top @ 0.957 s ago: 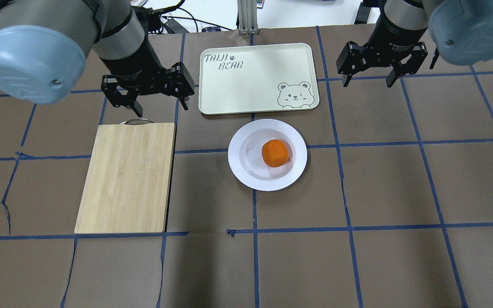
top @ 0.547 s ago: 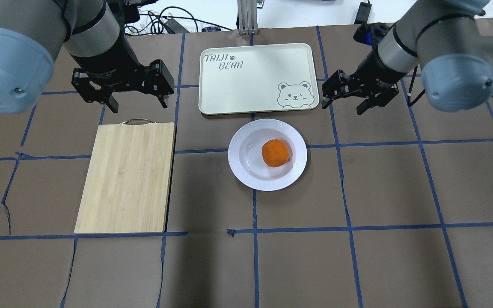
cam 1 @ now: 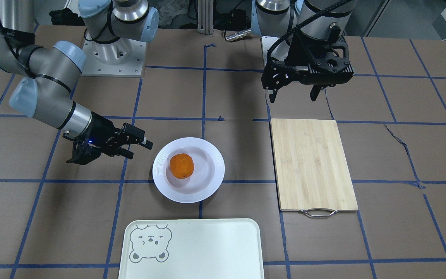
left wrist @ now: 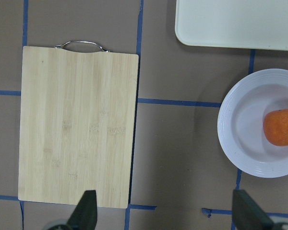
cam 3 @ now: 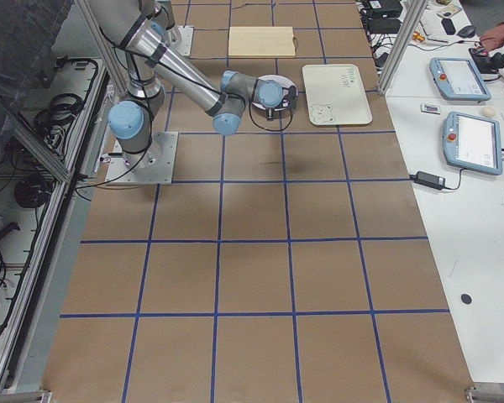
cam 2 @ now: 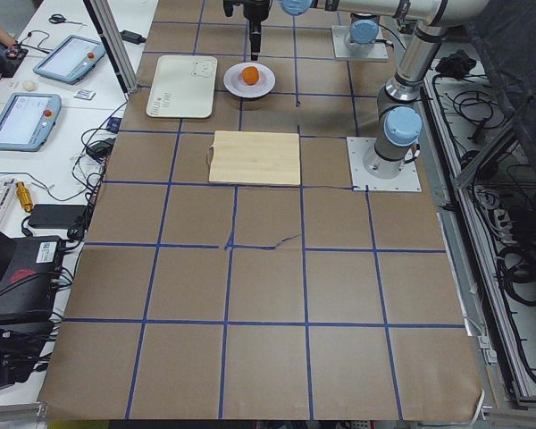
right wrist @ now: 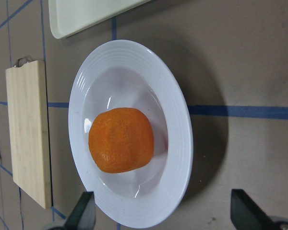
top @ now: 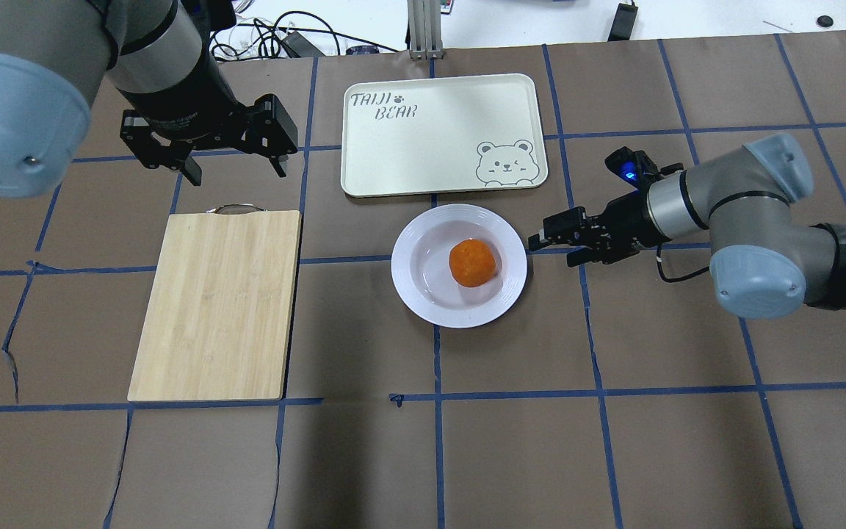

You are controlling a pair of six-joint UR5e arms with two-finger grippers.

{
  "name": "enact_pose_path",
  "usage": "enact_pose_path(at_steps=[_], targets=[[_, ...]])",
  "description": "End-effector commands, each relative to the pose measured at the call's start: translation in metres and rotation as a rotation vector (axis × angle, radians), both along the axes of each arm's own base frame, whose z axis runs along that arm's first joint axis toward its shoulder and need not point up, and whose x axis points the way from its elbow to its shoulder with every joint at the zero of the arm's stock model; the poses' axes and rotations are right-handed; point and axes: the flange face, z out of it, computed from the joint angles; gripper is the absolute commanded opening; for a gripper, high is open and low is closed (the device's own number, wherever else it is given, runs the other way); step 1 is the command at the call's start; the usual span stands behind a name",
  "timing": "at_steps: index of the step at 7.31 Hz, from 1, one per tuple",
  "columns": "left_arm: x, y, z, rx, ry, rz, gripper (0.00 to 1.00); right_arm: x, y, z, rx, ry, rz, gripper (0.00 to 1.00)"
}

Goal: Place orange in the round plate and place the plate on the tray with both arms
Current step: 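Reach the right gripper to the plate rim nearest it while left arm withdraws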

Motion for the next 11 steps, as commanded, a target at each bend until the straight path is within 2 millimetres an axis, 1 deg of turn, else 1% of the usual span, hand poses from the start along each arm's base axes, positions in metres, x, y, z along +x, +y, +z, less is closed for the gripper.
enact_pose_path(at_steps=[1,2,3,4,5,7,8,9,10,11], targets=[[0.003,-0.001,-0.001,0.000,0.000,0.005,1.00,0.010,0.010,-0.026,-0.004,-0.129,-0.006,1.00],[0.004,-0.002,0.000,-0.002,0.001,0.011,1.00,0.013,0.014,-0.036,0.005,-0.142,-0.002,1.00],[0.006,-0.003,0.000,-0.001,0.003,0.013,1.00,0.013,0.012,-0.054,-0.007,-0.144,0.019,1.00],[0.006,-0.003,0.001,-0.002,0.015,-0.035,1.00,0.014,0.009,-0.059,-0.022,-0.167,0.016,1.00],[0.006,-0.003,0.002,-0.003,0.013,-0.051,1.00,0.016,0.010,-0.058,-0.019,-0.186,0.011,1.00],[0.006,-0.002,0.003,-0.006,0.015,-0.045,1.00,0.027,0.012,-0.062,-0.010,-0.189,0.033,0.99],[0.006,-0.002,0.002,-0.005,0.015,-0.047,1.00,0.028,0.013,-0.066,-0.001,-0.191,0.034,0.99],[0.006,-0.003,0.007,-0.012,0.018,-0.045,1.00,0.029,0.013,-0.068,0.004,-0.193,0.035,0.97],[0.007,-0.002,0.006,-0.011,0.016,-0.050,1.00,0.029,0.013,-0.068,0.005,-0.193,0.034,0.86],[0.011,-0.004,0.004,-0.008,0.016,-0.042,1.00,0.029,0.013,-0.068,0.005,-0.193,0.034,0.70]])
